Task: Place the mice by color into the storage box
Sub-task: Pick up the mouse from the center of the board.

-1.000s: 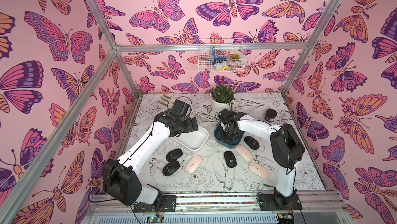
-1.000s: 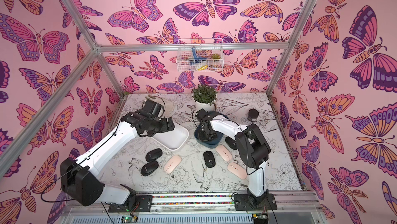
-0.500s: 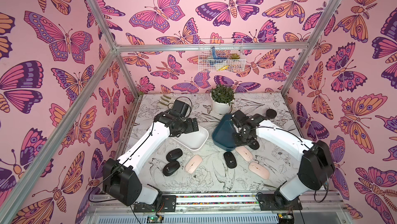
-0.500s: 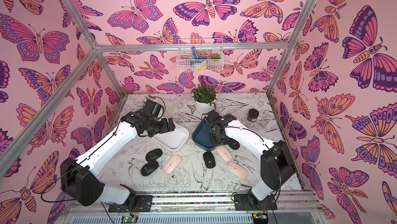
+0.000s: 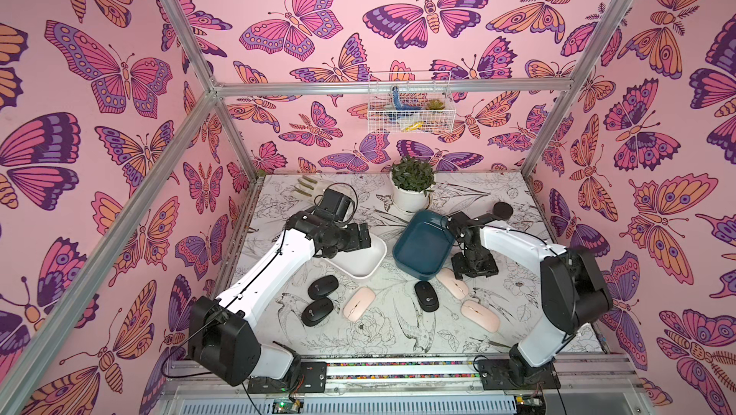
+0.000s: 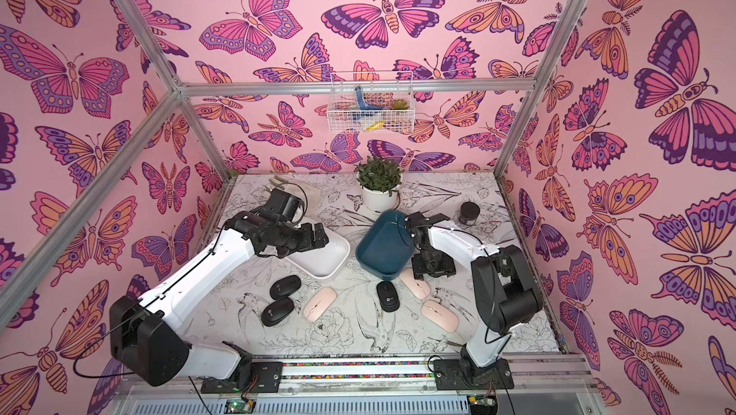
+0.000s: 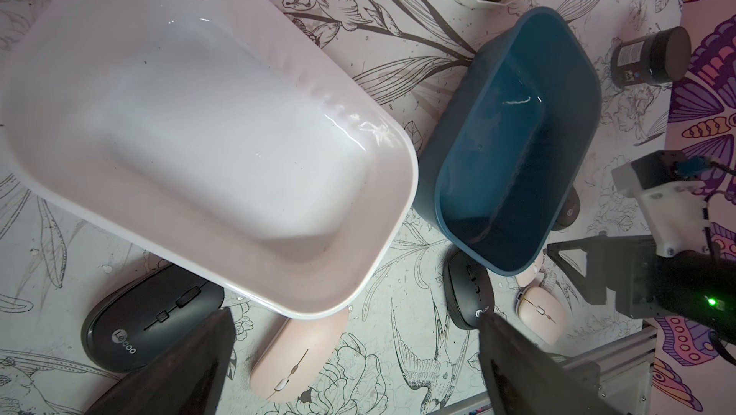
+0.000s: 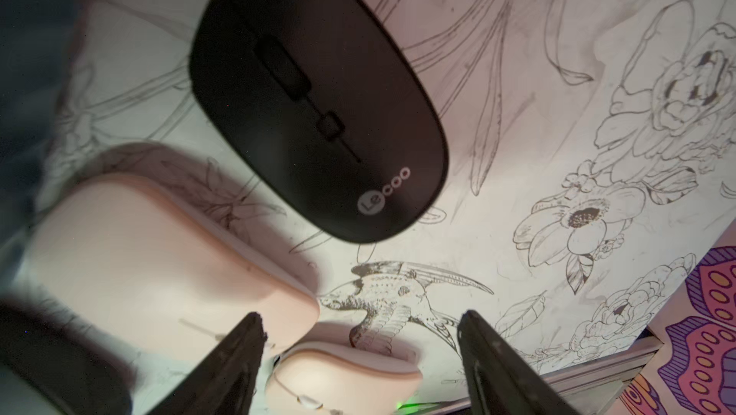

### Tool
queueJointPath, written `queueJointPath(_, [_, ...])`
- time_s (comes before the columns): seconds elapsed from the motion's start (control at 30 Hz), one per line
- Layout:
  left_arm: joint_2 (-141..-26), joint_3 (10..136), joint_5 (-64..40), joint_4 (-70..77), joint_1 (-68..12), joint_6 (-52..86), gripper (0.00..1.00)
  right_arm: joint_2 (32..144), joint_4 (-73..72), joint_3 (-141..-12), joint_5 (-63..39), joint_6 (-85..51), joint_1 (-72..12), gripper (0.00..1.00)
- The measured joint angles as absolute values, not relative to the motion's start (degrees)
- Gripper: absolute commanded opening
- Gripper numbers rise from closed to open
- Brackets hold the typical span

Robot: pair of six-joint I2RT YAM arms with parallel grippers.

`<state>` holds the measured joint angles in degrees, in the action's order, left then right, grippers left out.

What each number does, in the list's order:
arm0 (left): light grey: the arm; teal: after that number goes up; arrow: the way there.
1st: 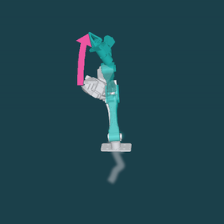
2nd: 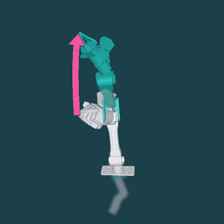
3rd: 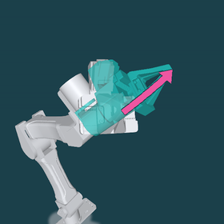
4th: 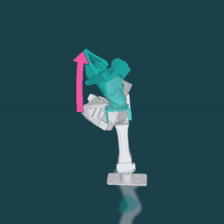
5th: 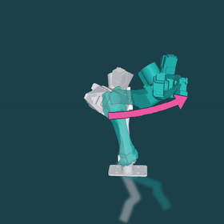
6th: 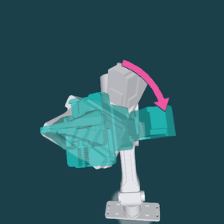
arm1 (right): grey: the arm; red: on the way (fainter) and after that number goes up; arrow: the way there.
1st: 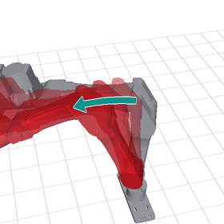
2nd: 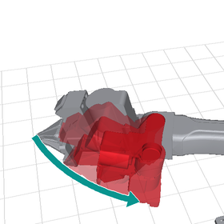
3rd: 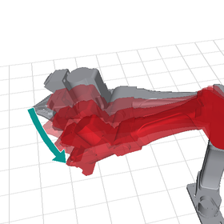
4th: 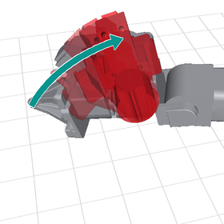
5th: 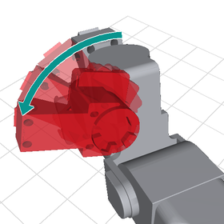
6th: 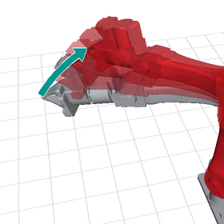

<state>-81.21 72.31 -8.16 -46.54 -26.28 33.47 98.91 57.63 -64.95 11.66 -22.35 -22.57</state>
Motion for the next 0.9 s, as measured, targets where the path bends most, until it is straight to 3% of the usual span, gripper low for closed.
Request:
queueJointPath(0.5, [-80.4,72.0,-7.7,-46.5,-26.3,33.5,1.00,107.0,50.9,-69.0,10.4,-14.0,-18.5,0.77])
queueJointPath(0.9, [-80.8,72.0,-7.7,-46.5,-26.3,33.4,1.00,106.0,47.4,-68.2,7.2,-13.0,-16.3,0.50])
